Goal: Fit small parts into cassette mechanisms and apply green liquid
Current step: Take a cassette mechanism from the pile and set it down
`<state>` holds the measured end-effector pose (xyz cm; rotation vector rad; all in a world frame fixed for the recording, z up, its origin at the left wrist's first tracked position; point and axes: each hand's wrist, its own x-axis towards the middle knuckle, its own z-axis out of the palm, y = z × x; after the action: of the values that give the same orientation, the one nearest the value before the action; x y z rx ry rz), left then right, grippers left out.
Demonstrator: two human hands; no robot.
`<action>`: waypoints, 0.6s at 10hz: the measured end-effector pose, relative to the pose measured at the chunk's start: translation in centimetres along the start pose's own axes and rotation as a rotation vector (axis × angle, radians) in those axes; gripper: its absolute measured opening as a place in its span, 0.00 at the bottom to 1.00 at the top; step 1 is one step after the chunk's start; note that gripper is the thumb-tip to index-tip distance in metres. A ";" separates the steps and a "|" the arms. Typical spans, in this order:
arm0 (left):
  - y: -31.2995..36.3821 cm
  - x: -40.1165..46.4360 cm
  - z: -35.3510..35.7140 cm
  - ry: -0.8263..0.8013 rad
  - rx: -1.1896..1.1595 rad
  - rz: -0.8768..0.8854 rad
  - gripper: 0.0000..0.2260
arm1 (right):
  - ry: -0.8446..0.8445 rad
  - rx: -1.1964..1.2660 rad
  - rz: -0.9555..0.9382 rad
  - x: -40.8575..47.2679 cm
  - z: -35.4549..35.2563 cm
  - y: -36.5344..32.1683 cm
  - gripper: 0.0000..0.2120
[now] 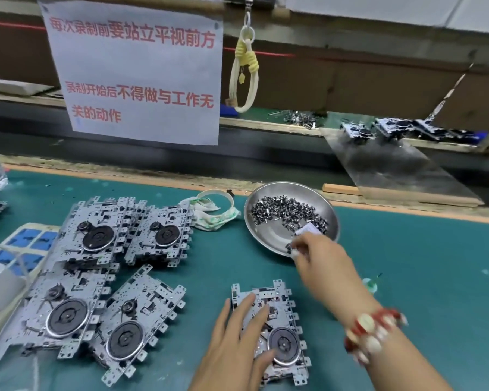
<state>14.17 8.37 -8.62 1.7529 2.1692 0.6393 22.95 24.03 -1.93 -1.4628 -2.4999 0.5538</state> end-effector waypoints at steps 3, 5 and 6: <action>-1.1 0.0 0.0 -0.141 -0.159 -0.001 0.22 | -0.215 -0.386 0.061 7.3 1.7 0.4 0.13; -1.3 -0.3 0.0 -0.147 -0.216 -0.025 0.22 | -0.275 -0.402 0.055 7.9 1.8 0.5 0.12; -1.2 -0.2 -0.1 -0.151 -0.229 -0.034 0.21 | -0.309 -0.389 0.043 8.1 1.6 -0.1 0.12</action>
<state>13.19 7.92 -9.15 1.5892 1.9370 0.6925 18.32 30.66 -3.49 -1.6749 -2.9536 0.3316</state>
